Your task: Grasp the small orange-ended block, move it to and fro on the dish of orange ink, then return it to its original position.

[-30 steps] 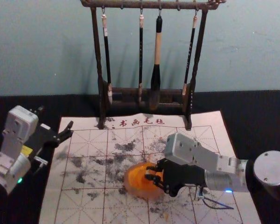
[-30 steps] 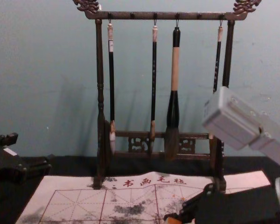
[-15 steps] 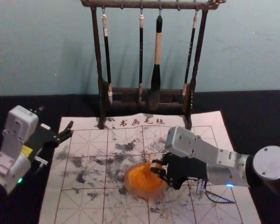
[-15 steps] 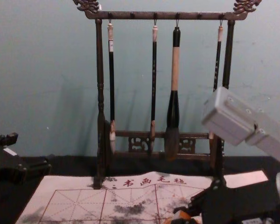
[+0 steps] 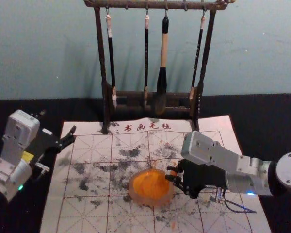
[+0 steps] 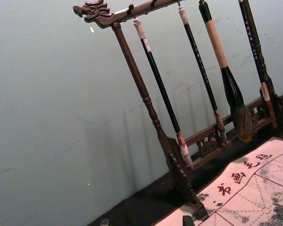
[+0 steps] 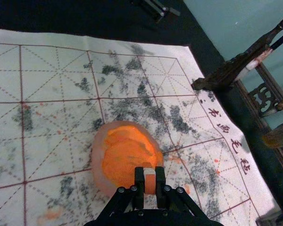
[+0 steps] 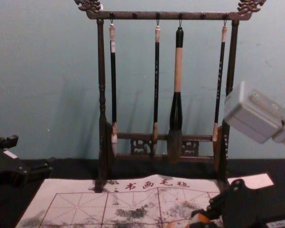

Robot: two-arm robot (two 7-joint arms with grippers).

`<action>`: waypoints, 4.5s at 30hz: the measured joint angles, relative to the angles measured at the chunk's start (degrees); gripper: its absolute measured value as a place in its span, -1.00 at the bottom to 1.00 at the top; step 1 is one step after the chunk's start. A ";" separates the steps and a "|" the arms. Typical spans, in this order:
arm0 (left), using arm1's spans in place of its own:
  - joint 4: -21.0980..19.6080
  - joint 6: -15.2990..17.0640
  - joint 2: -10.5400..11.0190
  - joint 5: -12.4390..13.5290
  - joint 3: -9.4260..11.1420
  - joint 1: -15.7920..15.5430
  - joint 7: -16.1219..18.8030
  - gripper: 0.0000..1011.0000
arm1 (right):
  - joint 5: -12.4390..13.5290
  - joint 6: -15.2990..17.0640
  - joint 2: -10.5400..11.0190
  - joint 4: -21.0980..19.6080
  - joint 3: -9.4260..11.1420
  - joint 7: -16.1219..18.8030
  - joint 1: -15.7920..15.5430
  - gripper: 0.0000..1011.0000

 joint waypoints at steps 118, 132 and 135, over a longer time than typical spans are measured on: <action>0.00 0.00 0.00 0.00 0.00 0.00 0.00 0.98 | 11.16 17.30 8.69 -14.54 15.14 -6.91 -12.14 -0.78; 0.00 0.00 0.00 0.00 0.00 0.00 0.00 0.98 | 11.83 16.51 8.63 -13.03 13.99 -6.53 -11.35 -0.78; 0.00 0.00 0.00 0.00 0.00 0.00 0.00 0.98 | 11.93 16.40 8.45 -12.66 13.81 -6.58 -11.13 -0.78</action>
